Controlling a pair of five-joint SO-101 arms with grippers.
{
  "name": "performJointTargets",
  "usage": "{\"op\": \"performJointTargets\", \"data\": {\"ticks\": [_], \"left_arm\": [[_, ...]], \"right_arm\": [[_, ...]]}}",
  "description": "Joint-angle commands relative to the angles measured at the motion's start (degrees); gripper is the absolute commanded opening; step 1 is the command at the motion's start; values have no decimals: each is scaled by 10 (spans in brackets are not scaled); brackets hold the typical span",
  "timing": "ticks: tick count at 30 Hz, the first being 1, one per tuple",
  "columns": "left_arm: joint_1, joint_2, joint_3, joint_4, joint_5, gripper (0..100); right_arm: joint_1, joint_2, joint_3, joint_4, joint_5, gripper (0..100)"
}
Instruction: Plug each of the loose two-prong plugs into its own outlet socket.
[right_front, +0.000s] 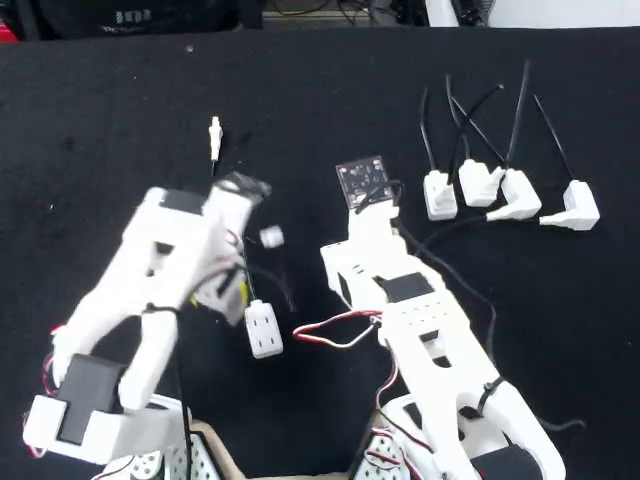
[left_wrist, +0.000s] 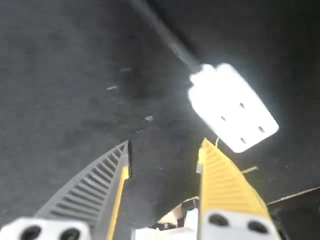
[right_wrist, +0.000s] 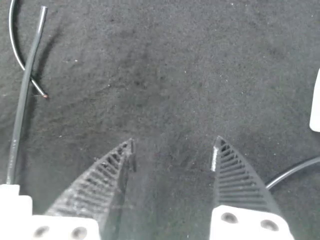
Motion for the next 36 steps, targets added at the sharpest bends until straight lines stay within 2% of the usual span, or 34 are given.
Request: {"op": "performJointTargets", "data": {"ticks": [1, 6, 9, 15, 20, 26, 32, 36], "left_arm": [[-61, -5, -86, 11, 4, 223], [-61, -5, -70, -97, 8, 223], [-43, -5, -44, -173, 57, 223], [21, -5, 59, -317, 128, 223], [7, -11, 177, -455, 134, 223], [-87, -9, 173, -388, 124, 223], [-177, -28, 163, -302, 58, 223], [-236, -93, 161, -249, 18, 223]], "right_arm": [[16, -2, -7, -12, -1, 230], [16, -2, -7, -12, -1, 230], [16, -2, -7, -12, -1, 230], [16, -2, -6, -11, -1, 230], [16, -2, -5, -12, -1, 230], [16, -2, -6, -12, -1, 230], [16, -1, -5, -14, -1, 230], [16, -1, -5, -14, -1, 230]]}}
